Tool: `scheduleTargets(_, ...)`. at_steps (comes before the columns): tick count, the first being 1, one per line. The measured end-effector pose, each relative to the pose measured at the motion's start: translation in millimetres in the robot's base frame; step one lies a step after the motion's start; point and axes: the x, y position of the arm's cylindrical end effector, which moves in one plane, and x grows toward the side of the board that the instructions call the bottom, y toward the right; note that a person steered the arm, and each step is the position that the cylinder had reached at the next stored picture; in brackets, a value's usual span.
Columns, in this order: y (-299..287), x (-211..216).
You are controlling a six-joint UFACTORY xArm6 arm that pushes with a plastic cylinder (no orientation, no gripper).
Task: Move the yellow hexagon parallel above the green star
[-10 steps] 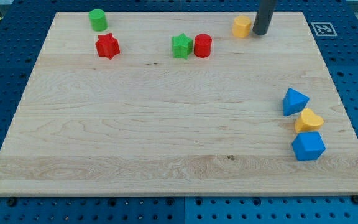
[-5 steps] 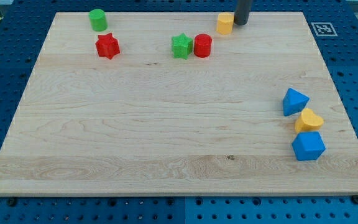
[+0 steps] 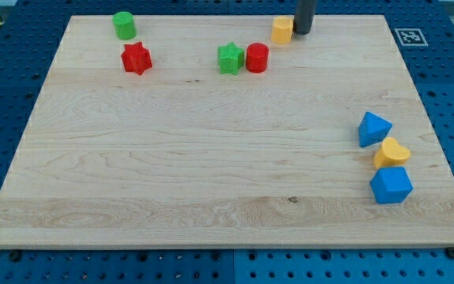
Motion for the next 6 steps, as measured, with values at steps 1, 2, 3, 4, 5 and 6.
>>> scheduleTargets(1, -17, 0)
scheduleTargets(2, -25, 0)
scheduleTargets(3, -30, 0)
scheduleTargets(4, -30, 0)
scheduleTargets(5, -29, 0)
scheduleTargets(6, -29, 4)
